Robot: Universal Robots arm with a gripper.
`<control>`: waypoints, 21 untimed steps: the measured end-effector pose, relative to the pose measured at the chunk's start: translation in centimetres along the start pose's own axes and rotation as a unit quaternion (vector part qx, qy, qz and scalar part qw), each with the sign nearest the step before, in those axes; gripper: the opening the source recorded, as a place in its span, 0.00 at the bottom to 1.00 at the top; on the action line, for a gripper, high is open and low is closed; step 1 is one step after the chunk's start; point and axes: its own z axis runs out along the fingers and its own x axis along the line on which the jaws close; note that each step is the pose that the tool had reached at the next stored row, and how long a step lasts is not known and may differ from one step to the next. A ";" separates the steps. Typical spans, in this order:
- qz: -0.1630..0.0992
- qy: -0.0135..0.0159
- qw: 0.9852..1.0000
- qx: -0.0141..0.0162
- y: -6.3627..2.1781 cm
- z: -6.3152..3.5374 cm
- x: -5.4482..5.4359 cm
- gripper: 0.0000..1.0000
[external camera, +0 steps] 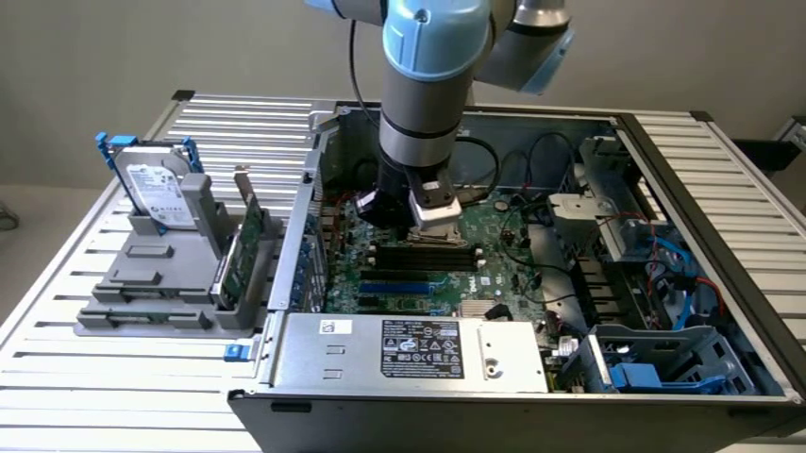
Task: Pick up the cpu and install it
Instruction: 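Install the first cpu locking lever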
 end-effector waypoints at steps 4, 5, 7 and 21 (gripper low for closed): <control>0.000 0.001 1.000 0.002 -0.16 0.12 0.0 0.11; 0.000 0.001 1.000 0.002 -0.21 0.15 0.1 0.11; 0.000 0.001 1.000 0.002 -0.29 0.22 0.1 0.11; 0.002 0.002 1.000 0.000 -0.60 1.70 0.1 0.11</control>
